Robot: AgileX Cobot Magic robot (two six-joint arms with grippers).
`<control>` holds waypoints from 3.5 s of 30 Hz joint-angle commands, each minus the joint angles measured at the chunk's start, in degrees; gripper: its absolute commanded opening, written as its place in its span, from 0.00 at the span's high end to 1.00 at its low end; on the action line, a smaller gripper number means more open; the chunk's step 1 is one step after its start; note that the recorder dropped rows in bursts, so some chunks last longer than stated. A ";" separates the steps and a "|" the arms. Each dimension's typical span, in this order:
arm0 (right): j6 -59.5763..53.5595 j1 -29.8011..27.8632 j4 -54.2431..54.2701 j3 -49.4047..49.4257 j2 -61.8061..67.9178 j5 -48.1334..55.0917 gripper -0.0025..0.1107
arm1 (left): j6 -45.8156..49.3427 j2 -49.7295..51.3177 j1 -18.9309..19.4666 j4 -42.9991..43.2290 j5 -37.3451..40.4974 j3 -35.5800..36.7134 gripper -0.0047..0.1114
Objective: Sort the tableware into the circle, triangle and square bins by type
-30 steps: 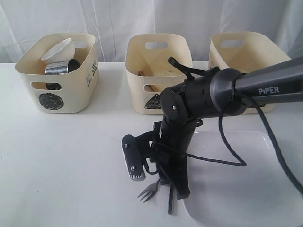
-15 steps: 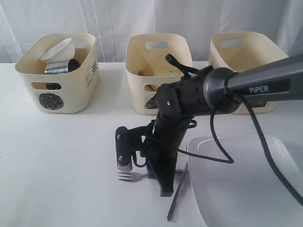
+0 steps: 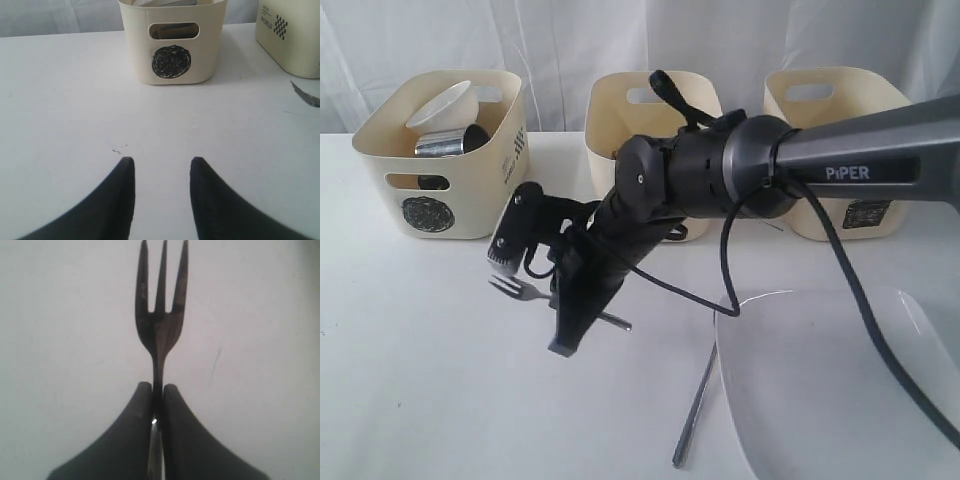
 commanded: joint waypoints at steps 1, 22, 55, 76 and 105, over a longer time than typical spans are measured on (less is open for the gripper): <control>8.91 0.13 1.46 -1.13 -2.14 -3.93 0.98 | -0.06 -0.29 -0.07 -0.39 0.21 0.24 0.60; 35.74 -7.99 -8.80 -1.13 -11.29 -8.66 0.98 | -0.06 -0.29 -0.07 -0.39 0.21 0.24 0.60; 35.39 -18.00 -10.46 -15.14 1.66 -25.44 0.98 | -0.06 -0.29 -0.07 -0.39 0.21 0.24 0.60; 35.62 -18.04 -10.46 -17.67 2.61 -13.22 0.67 | -0.06 -0.29 -0.07 -0.39 0.21 0.24 0.60; 7.07 -2.69 -16.27 7.60 -14.79 30.20 0.67 | -0.06 -0.29 -0.07 -0.39 0.21 0.24 0.60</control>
